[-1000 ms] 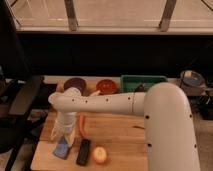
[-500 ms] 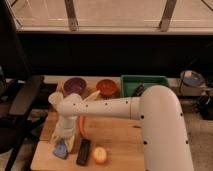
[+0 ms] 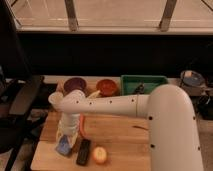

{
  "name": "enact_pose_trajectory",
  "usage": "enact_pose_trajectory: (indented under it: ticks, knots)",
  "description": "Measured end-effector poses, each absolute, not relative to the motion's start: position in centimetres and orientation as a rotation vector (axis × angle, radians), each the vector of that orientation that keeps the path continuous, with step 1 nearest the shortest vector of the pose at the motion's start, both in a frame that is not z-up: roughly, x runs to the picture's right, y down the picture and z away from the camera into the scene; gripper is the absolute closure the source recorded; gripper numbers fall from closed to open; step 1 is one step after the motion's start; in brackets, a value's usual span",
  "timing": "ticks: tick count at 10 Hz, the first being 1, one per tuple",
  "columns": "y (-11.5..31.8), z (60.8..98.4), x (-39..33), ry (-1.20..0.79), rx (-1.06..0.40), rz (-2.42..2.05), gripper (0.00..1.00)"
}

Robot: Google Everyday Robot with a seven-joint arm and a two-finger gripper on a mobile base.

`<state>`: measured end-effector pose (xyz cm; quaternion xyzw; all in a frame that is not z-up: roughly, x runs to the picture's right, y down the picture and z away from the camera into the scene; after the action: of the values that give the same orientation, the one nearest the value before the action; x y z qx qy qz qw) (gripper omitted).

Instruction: Place sponge in metal cup

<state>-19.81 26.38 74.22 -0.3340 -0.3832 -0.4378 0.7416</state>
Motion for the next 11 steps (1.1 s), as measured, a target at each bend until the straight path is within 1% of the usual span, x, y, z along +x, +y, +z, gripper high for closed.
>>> enact_pose_trajectory:
  ticks: [1,2,3,6,8,9,11]
  knots:
    - [24.5,73.9,-18.6,-0.808,-0.712,-0.957,0.93]
    - [23.3,73.8,-17.6,-0.783,-0.699,-0.954,0.99]
    - [22.2,73.9,-16.9,-0.766,-0.683,-0.944,1.00]
    - [15.9,75.0,-14.1,-0.692,-0.627,-0.920,1.00]
    - [9.4,76.1,-10.8,-0.650,-0.565,-0.878,1.00]
    - [7.0,76.4,-8.9,-0.651,-0.547,-0.863,1.00]
    - [4.2,76.8,-6.3,-0.661,-0.522,-0.849,1.00]
